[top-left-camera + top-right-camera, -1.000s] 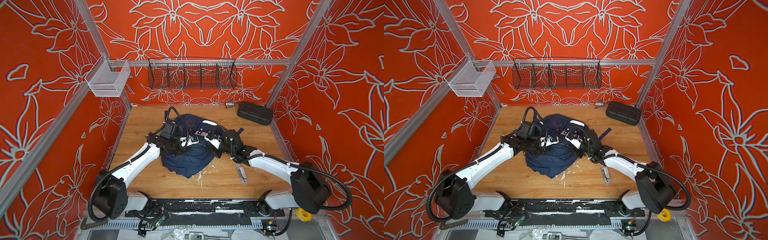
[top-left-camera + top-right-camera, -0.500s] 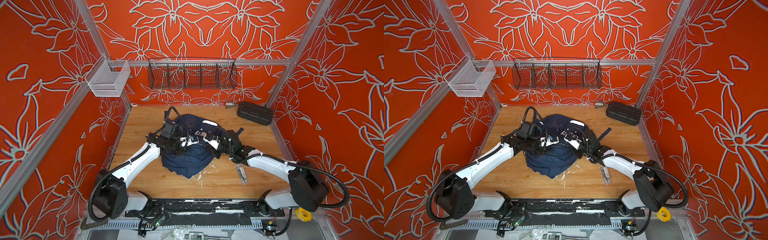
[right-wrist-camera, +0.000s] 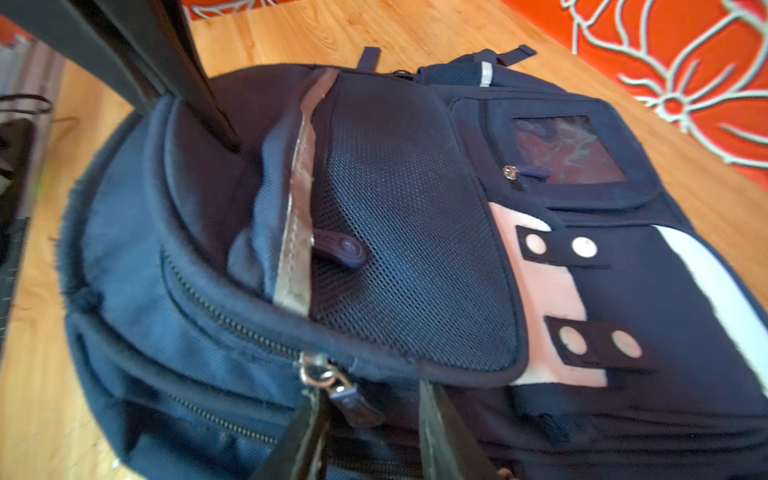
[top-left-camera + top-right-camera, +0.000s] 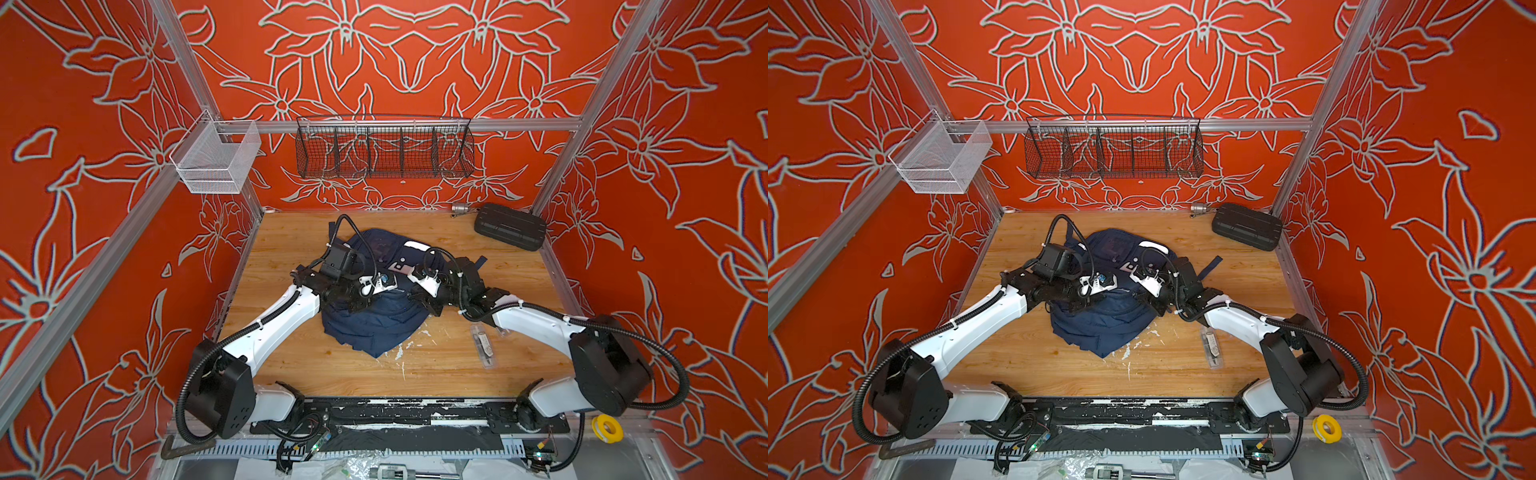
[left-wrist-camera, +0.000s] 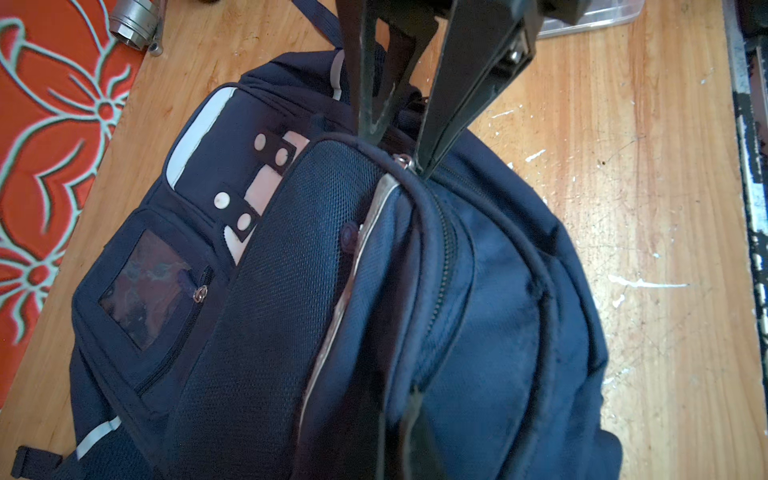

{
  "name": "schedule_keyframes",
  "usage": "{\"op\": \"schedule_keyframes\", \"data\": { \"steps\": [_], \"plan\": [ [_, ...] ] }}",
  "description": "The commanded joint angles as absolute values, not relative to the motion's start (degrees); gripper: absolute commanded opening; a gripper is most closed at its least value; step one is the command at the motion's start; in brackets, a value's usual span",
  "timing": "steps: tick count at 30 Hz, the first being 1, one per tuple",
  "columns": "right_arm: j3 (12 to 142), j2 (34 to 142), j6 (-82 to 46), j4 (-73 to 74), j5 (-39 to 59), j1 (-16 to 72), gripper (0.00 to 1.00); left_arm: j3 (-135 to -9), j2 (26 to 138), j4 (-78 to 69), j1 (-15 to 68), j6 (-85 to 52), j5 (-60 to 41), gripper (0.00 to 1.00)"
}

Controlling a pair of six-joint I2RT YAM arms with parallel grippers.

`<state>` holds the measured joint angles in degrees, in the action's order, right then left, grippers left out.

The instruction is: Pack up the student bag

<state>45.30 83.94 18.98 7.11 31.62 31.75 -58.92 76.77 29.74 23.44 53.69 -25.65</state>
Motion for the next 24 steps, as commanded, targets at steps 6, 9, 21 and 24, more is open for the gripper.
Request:
{"op": "schedule_keyframes", "data": {
  "steps": [6,9,21,24],
  "plan": [
    [48.27,87.35,21.62,0.27,46.32,30.25,0.43,-59.76,73.99,29.35,21.89,56.65,-33.02,0.0],
    [49.58,89.14,21.6,-0.59,46.69,30.04,0.44,-59.67,73.94,29.4,21.91,56.69,-33.31,0.0],
    [52.65,93.59,19.2,0.37,50.79,30.06,0.22,-59.31,74.54,27.25,21.89,55.36,-33.26,0.0],
    [51.71,92.58,18.27,1.33,49.83,30.06,0.16,-59.41,74.59,27.25,21.95,55.27,-32.46,0.0]
  ]
}}
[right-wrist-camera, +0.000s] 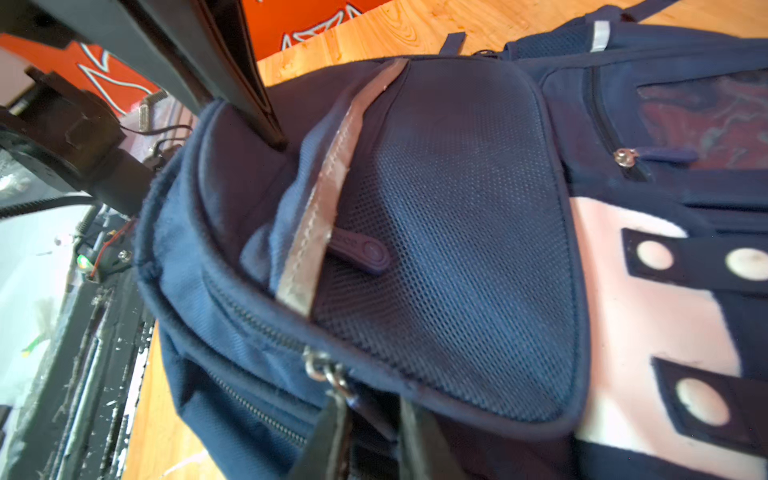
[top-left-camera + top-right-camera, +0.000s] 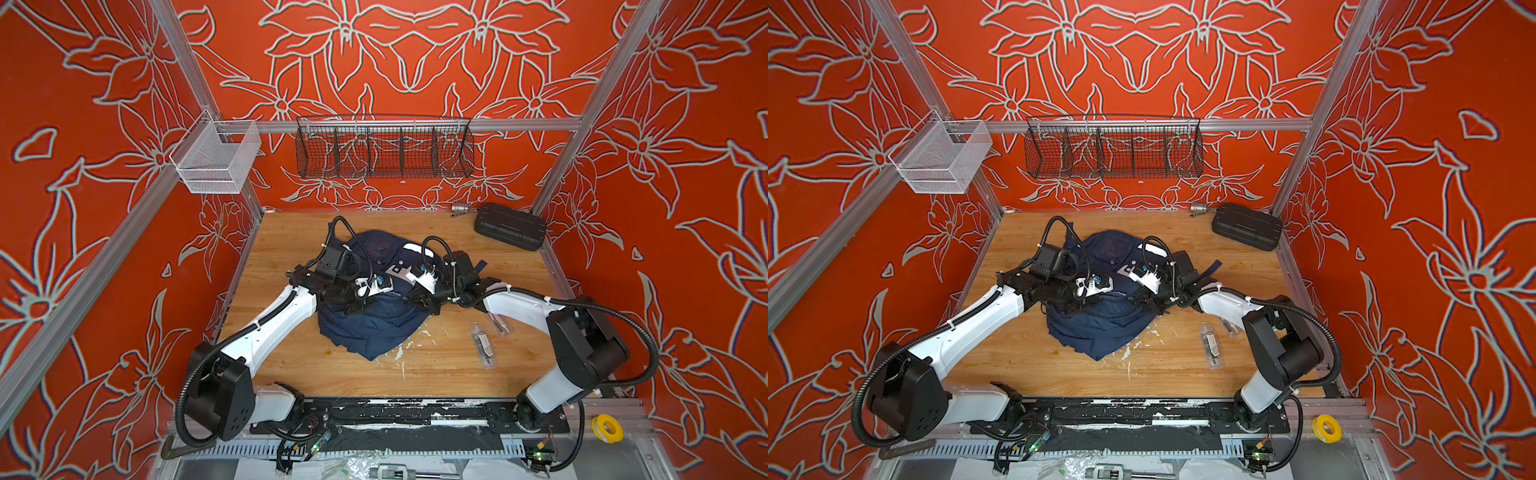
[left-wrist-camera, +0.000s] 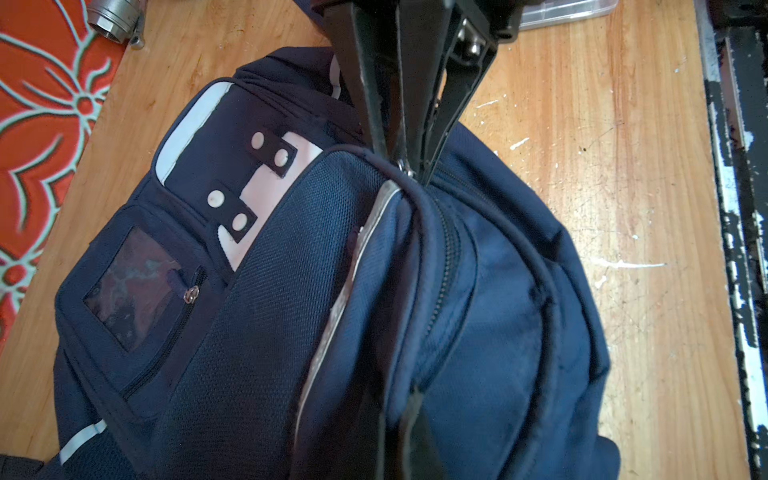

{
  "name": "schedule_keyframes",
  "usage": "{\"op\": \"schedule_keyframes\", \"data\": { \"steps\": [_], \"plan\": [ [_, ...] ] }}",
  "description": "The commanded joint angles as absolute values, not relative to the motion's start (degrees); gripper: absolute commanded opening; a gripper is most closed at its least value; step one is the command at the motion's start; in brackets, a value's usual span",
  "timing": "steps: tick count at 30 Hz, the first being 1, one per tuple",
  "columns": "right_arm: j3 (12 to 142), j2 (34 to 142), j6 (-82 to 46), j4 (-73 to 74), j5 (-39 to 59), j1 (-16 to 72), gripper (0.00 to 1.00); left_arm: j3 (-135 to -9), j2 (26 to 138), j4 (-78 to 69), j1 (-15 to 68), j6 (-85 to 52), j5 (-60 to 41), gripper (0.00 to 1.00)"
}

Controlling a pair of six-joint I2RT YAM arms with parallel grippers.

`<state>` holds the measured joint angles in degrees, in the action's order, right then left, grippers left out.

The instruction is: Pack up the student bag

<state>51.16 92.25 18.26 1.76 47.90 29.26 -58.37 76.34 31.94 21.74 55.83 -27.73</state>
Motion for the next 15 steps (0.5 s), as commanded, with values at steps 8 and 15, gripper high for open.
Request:
{"op": "schedule_keyframes", "data": {
  "steps": [8,15],
  "plan": [
    [46.38,87.17,16.41,5.0,45.6,30.27,0.12,-59.14,74.84,26.46,21.84,53.78,-31.11,0.0],
    [47.28,86.4,15.79,4.54,43.19,31.26,0.09,-59.03,75.24,26.63,21.97,50.53,-31.15,0.0]
  ]
}}
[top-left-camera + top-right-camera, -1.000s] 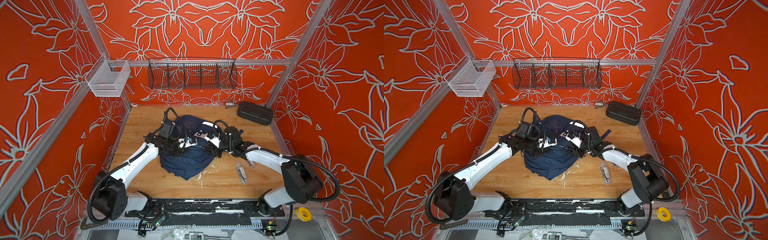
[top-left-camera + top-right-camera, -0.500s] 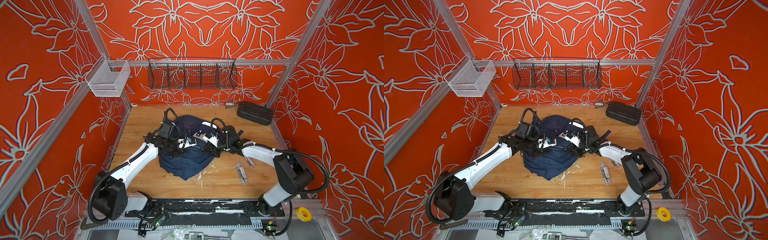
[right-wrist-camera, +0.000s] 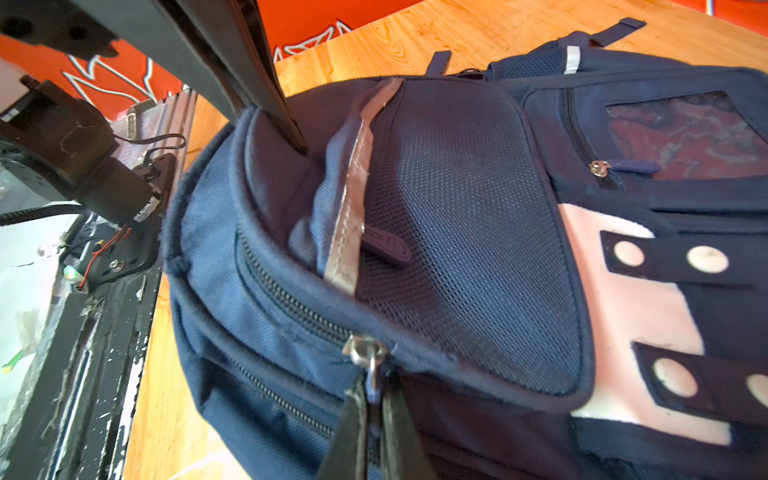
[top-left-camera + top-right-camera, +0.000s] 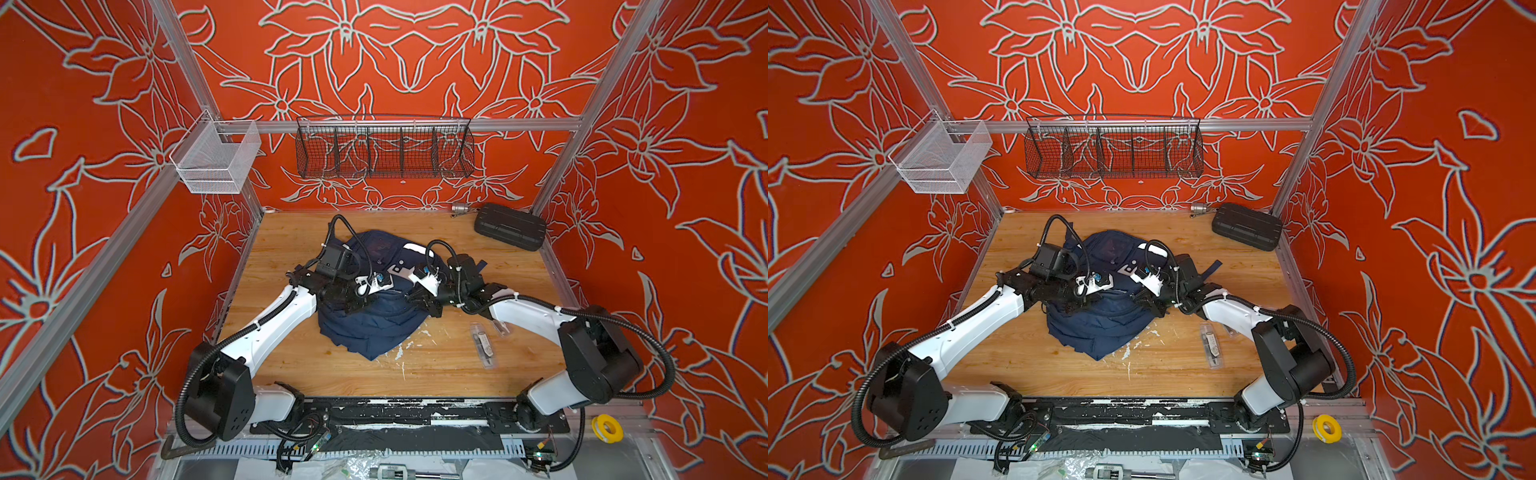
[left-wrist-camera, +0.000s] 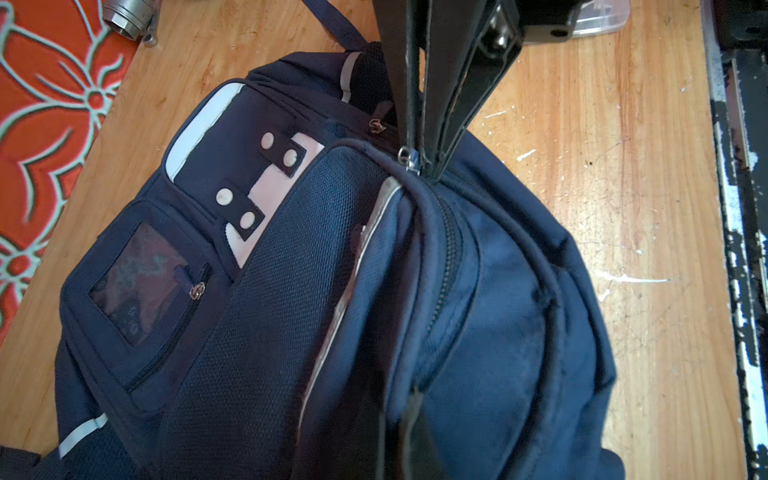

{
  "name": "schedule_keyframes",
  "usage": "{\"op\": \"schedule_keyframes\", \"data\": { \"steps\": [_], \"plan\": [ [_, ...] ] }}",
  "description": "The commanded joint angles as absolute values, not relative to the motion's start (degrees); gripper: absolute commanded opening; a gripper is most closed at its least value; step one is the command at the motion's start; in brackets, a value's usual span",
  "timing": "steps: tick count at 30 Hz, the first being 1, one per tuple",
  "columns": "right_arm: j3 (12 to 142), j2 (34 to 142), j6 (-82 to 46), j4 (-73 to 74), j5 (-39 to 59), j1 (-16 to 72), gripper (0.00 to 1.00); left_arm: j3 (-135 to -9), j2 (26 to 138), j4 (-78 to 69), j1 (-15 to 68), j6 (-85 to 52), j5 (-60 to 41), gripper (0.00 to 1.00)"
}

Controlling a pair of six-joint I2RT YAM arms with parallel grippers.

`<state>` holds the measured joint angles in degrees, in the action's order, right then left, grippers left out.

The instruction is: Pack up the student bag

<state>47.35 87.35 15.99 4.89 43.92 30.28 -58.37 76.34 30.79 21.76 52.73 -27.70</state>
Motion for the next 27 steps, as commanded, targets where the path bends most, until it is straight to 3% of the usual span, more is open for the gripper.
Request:
{"op": "schedule_keyframes", "data": {
  "steps": [1,5,10,12,17,27],
  "plan": [
    [47.21,86.44,15.61,5.02,43.07,31.33,0.1,-58.66,74.88,26.59,22.12,50.25,-31.07,0.0],
    [47.52,87.28,14.95,6.8,43.42,32.07,0.15,-56.74,73.49,25.76,22.67,49.68,-30.68,0.0],
    [49.13,88.27,14.45,5.88,41.31,32.92,0.0,-56.9,73.7,25.83,23.03,48.24,-29.35,0.0],
    [49.17,87.55,13.65,5.21,38.27,32.93,0.0,-57.44,73.92,26.0,23.13,46.03,-27.76,0.0],
    [51.6,86.54,11.66,0.76,31.09,32.06,0.0,-60.74,74.07,31.88,24.04,33.28,-24.67,0.0],
    [59.25,87.58,15.95,-9.0,32.08,30.25,0.0,-64.44,78.16,33.57,29.44,5.49,-19.18,0.0]
  ]
}}
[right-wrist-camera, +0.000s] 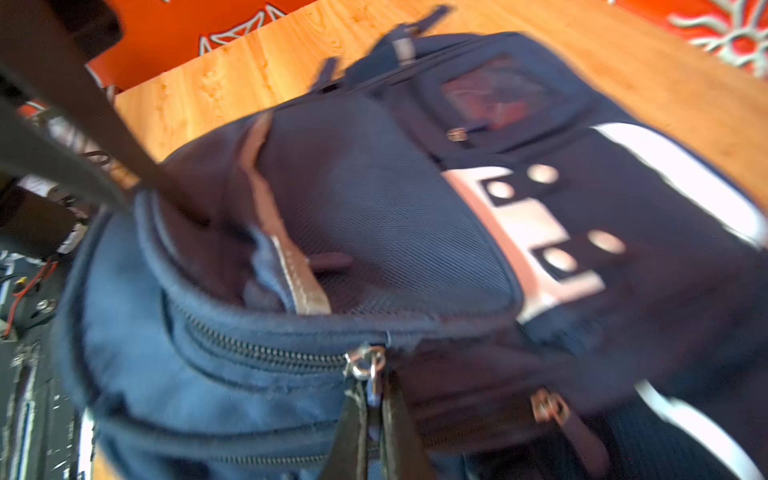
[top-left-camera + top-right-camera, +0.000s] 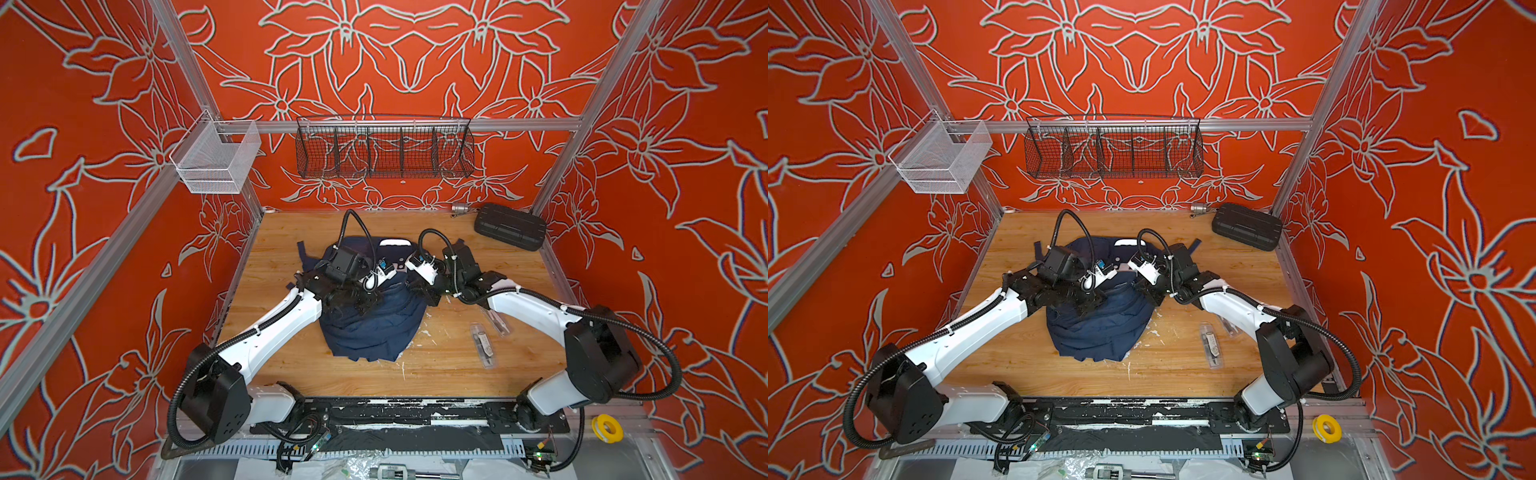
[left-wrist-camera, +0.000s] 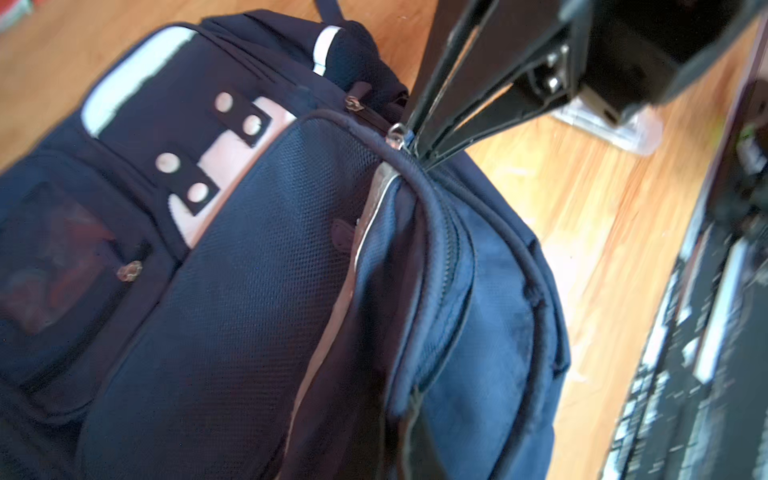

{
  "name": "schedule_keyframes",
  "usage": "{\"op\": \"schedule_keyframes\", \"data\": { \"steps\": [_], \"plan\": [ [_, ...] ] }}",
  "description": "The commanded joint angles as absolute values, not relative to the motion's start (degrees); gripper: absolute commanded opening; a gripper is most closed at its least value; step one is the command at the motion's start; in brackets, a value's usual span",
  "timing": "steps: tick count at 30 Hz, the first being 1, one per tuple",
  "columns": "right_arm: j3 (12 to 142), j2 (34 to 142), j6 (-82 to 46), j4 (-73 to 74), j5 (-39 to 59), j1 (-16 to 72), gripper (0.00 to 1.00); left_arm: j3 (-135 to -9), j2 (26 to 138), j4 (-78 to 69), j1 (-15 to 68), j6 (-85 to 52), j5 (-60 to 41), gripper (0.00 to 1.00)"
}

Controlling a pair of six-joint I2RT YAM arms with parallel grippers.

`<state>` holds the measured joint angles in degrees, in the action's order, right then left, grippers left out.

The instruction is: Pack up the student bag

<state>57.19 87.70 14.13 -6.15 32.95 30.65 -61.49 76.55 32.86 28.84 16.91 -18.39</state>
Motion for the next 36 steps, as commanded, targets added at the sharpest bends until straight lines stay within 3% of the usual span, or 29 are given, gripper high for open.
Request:
{"op": "schedule_keyframes", "data": {
  "steps": [1,9,24,30,36],
  "plan": [
    [59.08,87.17,15.26,-9.01,32.24,30.38,0.0,-65.51,79.4,33.57,29.62,4.41,-18.7,0.0],
    [54.32,81.85,10.06,-5.88,31.29,32.5,0.0,-72.25,86.47,34.52,29.89,1.81,-19.62,0.0],
    [52.79,81.22,5.51,-3.84,33.18,34.27,0.0,-75.4,87.8,36.21,30.09,1.56,-21.05,0.0],
    [53.16,80.38,5.27,-5.0,32.03,32.11,0.0,-73.71,85.55,41.62,29.93,14.96,-18.09,0.23],
    [54.45,80.14,5.78,-5.7,34.31,29.9,0.0,-63.49,77.37,38.83,29.41,26.57,-11.67,0.42]
  ]
}}
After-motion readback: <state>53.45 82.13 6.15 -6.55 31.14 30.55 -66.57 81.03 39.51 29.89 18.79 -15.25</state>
